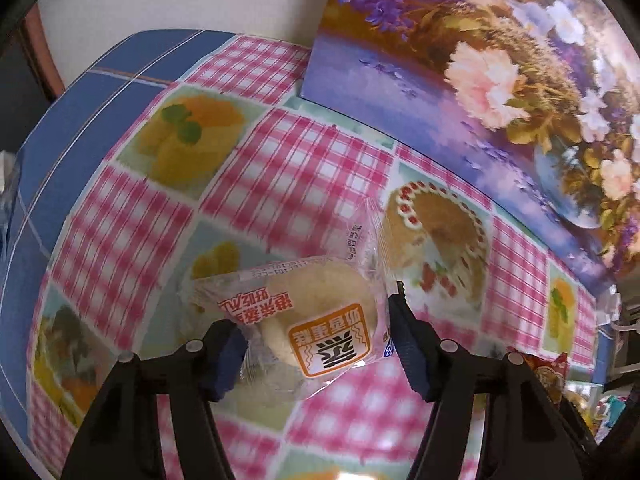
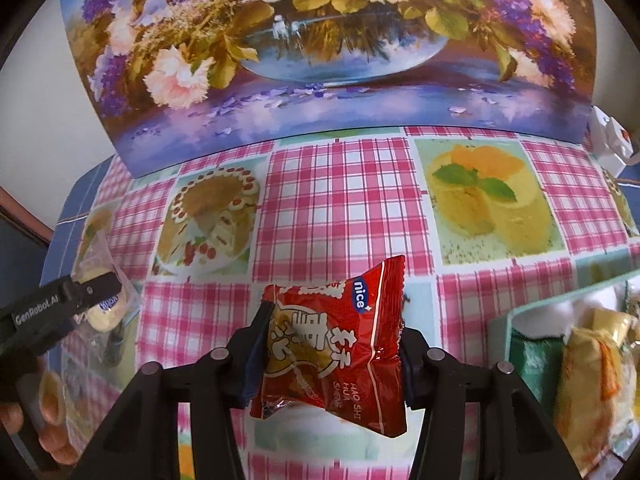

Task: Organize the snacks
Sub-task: 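Carry the wrapped bun and red nice bag into the tray and release both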

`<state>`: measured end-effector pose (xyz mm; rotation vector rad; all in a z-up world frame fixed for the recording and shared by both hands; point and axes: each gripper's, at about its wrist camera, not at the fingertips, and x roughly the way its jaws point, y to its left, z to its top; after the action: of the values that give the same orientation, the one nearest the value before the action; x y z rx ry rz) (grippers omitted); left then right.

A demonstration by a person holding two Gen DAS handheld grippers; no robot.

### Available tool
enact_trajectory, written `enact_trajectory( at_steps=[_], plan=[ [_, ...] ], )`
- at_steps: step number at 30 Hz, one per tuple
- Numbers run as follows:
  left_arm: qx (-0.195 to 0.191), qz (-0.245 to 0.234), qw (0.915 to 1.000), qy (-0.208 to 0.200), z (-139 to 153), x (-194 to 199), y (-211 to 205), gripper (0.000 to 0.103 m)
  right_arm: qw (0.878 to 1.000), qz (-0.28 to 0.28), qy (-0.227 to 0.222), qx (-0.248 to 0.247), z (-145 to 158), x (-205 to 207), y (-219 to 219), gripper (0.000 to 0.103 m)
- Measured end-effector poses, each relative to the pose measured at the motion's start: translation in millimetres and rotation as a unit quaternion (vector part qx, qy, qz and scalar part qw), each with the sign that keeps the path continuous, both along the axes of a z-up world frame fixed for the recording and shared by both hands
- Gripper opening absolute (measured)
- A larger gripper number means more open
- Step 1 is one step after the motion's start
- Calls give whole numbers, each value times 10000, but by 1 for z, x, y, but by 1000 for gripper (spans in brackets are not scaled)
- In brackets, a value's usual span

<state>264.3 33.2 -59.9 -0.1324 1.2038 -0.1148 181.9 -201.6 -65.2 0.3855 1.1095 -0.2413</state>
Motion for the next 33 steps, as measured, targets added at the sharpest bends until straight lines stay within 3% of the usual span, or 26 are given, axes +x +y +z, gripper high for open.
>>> enact_trajectory(
  at_steps=[10,18,33],
  plan=[
    [-277,122,9994,-143,48,-60,-16,68,9999,-149,-4,-42,47,-46,1,55],
    [-283,-18,9988,-388,78,-111,-35,68,9993,-329,-193,-16,82,-88,-3,55],
    [-337,-496,9959,-674,97,-180,-74,68,9976,-623,-292,-8,99,-159,-21,55]
  ],
)
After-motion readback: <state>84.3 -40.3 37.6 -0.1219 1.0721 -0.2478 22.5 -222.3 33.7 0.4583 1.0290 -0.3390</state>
